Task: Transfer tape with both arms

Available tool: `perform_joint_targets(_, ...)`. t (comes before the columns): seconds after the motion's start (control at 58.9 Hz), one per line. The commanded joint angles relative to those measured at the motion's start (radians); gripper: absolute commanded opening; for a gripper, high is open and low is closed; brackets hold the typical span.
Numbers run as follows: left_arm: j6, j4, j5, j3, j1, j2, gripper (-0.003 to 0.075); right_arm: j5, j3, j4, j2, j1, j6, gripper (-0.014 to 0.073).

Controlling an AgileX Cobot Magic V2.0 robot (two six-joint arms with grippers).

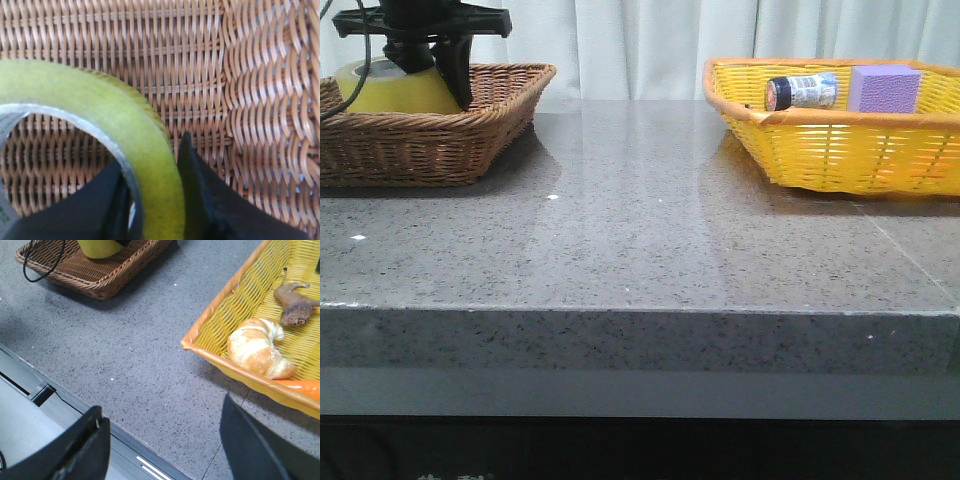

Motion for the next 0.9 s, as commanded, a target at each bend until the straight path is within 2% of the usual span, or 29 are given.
perform_joint_targets(0.0,-0.010,0.005,0.009,-0.035,0.001,-0.067,0.0290,-0.071,-0.024,0.010,-0.001,-0.003,-0.001,0.0496)
perform_joint_targets(0.102,-0.010,0.005,0.007,-0.035,0.001,-0.067,0.0390,-0.072,-0.024,0.010,-0.001,-0.003,-0.001,0.0496)
perform_joint_targets(0.204,-0.010,0.005,0.009,-0.035,0.001,-0.067,0.0446,-0.072,-0.024,0.010,-0.001,-0.003,-0.001,0.0496)
perform_joint_targets(0.493,-0.010,0.003,0.011,-0.035,0.001,-0.090,0.0445,-0.072,-0.024,0.010,-0.001,-0.003,-0.001,0.0496)
perform_joint_targets(0.883,0.000,-0.030,0.011,-0.035,0.001,-0.235,0.0441,-0.072,-0.024,0.010,-0.001,-0.003,-0.001,0.0496)
